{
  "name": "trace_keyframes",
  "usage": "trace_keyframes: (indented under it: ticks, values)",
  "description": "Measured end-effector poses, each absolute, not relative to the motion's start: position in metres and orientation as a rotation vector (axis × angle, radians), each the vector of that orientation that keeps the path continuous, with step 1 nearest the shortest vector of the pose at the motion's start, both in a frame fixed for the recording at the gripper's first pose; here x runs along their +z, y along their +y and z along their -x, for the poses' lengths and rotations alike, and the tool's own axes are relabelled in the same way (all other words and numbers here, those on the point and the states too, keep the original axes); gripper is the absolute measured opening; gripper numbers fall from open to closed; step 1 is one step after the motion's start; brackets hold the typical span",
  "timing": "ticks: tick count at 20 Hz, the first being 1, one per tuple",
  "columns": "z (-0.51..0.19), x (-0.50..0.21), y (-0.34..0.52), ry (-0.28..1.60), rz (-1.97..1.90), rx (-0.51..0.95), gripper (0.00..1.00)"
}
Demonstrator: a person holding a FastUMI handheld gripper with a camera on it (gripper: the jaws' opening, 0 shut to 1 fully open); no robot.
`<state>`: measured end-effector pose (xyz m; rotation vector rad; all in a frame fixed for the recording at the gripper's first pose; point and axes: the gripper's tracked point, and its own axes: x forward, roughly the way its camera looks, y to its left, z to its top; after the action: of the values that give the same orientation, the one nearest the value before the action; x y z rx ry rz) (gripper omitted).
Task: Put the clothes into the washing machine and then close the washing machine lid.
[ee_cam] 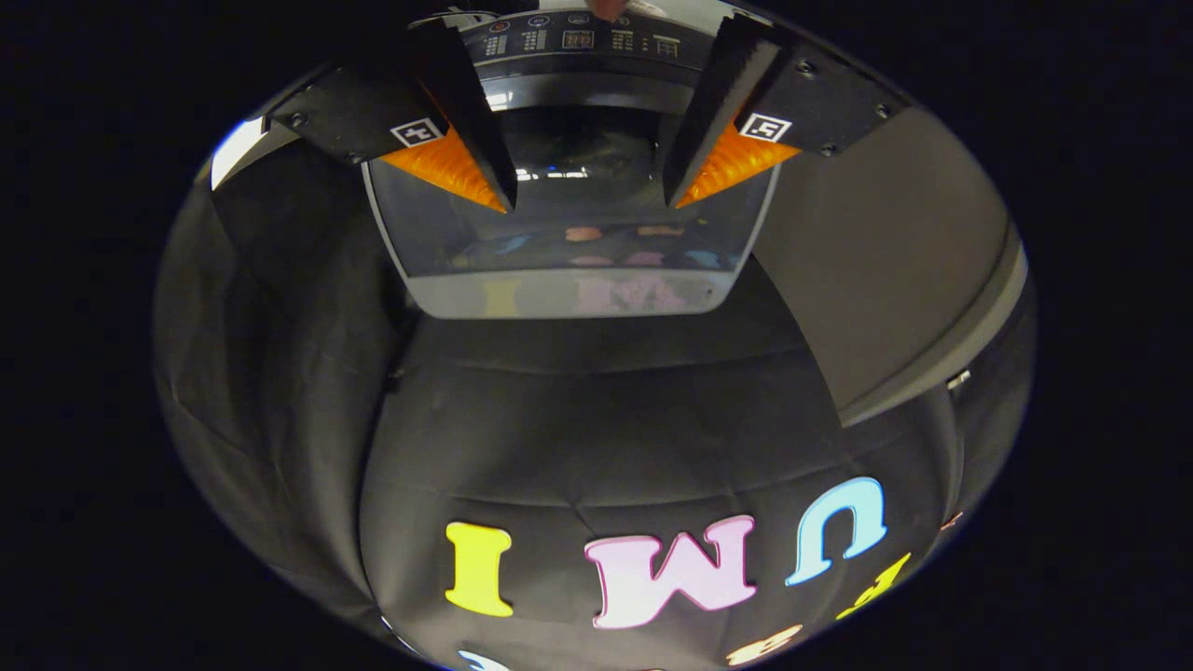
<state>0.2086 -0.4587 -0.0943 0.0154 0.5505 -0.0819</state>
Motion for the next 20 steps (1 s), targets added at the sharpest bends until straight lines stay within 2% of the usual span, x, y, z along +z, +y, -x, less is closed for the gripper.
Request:
trace_keyframes:
  ticks: [10,20]
  values:
    - [-0.224,0.051,-0.436,0.194,-0.036,-0.023,0.99]
    - [-0.216,0.143,-0.433,-0.064,-0.022,-0.015,0.98]
